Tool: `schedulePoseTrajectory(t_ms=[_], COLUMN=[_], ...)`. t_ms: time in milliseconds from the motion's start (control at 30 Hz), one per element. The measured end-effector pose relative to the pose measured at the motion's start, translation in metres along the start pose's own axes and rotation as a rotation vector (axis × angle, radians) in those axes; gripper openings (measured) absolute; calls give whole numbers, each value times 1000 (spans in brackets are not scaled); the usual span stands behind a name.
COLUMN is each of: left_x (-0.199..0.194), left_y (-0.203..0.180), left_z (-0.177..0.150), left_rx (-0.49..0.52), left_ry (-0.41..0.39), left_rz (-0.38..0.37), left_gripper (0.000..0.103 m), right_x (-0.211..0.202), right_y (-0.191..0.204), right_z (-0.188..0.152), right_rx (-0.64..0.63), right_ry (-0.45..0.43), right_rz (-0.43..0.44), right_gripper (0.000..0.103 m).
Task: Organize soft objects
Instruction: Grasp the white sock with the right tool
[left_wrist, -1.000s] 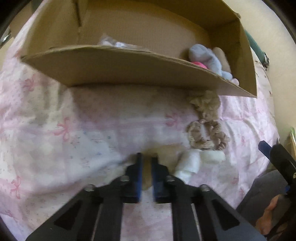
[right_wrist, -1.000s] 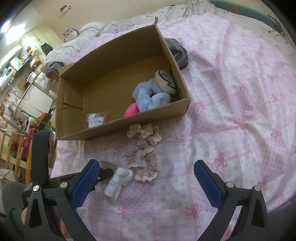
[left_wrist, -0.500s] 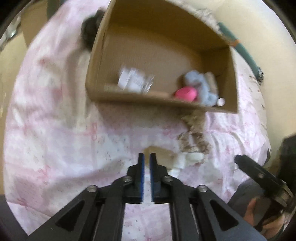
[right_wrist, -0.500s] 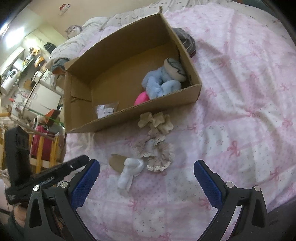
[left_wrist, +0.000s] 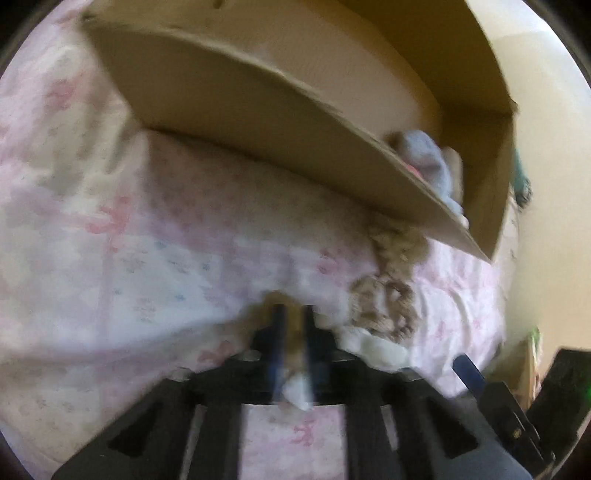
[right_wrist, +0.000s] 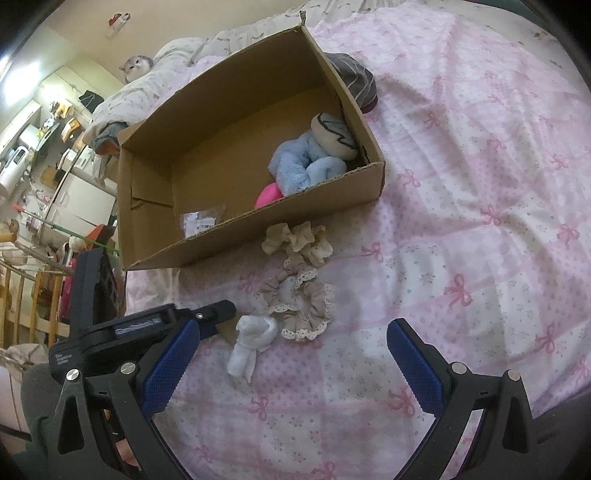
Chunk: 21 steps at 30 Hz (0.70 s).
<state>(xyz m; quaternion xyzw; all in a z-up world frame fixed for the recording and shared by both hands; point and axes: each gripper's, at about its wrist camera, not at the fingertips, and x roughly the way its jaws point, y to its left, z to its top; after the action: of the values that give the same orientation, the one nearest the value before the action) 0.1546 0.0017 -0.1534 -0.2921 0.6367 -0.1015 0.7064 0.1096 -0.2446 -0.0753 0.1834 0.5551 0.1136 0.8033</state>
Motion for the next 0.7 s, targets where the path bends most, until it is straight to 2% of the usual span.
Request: schedulePoseTrajectory(t_ms=[133, 267, 433, 533, 667, 700], left_x=[-14, -35, -77, -92, -94, -91], left_y=[-13, -16, -26, -18, -10, -7], left_z=[-4, -9, -18, -17, -16, -16], left_rx=[62, 81, 191, 205, 196, 181], left_ry=[-42, -76, -145, -151, -165, -162], left_rz=[15, 47, 171, 213, 222, 218], left_gripper=[5, 4, 4, 4, 4, 4], right_x=[2, 2, 3, 11, 36, 42], right_y=[1, 4, 7, 8, 12, 16], right_z=[0, 0, -1, -6, -17, -20], right_rx=[-4, -11, -23, -15, 104, 117], right_ry=[5, 8, 13, 70, 182, 199], right_rz=[1, 4, 8, 31, 146, 148], right_gripper=[103, 103, 103, 103, 103, 95])
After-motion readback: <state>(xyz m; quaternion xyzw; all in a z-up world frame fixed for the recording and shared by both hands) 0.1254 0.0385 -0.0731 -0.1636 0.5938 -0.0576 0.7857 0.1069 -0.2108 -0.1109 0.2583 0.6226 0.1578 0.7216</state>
